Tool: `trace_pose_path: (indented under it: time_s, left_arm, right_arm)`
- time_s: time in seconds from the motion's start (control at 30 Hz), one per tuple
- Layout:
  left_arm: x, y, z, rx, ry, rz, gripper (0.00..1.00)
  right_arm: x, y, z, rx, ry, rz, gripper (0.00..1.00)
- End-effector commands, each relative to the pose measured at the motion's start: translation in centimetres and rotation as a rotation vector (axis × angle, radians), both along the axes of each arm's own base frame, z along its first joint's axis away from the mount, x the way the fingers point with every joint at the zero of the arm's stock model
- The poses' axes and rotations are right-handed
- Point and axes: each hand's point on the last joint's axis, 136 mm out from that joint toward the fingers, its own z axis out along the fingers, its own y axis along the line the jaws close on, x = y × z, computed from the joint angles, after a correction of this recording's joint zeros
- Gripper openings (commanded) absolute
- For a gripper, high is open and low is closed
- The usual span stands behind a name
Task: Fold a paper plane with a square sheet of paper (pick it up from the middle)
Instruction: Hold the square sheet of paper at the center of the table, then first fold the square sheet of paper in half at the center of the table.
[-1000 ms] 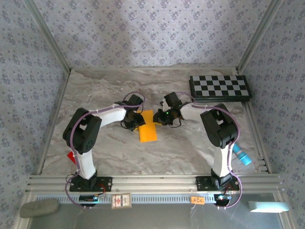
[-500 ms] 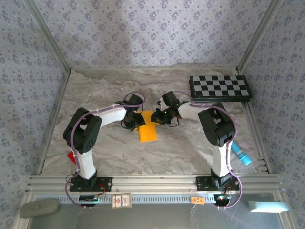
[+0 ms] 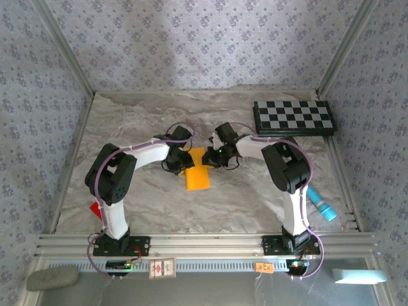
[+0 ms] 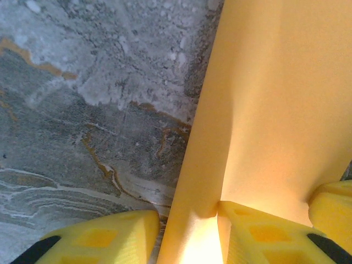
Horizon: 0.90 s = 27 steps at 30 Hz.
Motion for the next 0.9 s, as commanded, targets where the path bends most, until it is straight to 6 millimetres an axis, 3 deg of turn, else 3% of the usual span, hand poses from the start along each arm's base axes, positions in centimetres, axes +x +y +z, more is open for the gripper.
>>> trace_pose_path:
  time_s: [0.0,0.1,0.2,0.3,0.4,0.47,0.63,0.87]
  left_arm:
    - [-3.7,1.4,-6.9,0.097,0.153,-0.041,0.38]
    - [-2.3,0.7,-4.5,0.066,0.100,-0.040,0.38]
    - [0.3,0.3,0.1,0.028,-0.024,-0.016,0.40]
    - [2.0,1.3,4.1,0.037,-0.131,0.025,0.43]
    - [2.4,2.0,6.4,0.014,-0.198,0.055,0.44]
    - [2.6,1.3,7.4,-0.057,-0.228,0.051,0.42]
    - [2.3,-3.2,8.3,-0.310,-0.223,-0.026,0.30]
    - [1.2,-4.9,5.7,-0.366,-0.101,-0.056,0.15]
  right_arm:
    - [-2.3,-2.5,-4.2,-0.165,0.093,0.022,0.14]
    - [-2.9,-3.7,-5.4,-0.239,0.119,0.022,0.13]
    - [-3.3,-4.6,-6.3,-0.305,0.134,0.020,0.12]
    - [-3.5,-5.1,-7.0,-0.364,0.145,0.019,0.10]
    - [-3.7,-5.3,-7.4,-0.403,0.156,0.016,0.10]
    - [-3.8,-5.4,-7.6,-0.424,0.166,0.010,0.09]
    - [-4.1,-5.5,-8.1,-0.442,0.197,-0.005,0.08]
    - [-4.0,-5.4,-7.8,-0.433,0.190,-0.013,0.07]
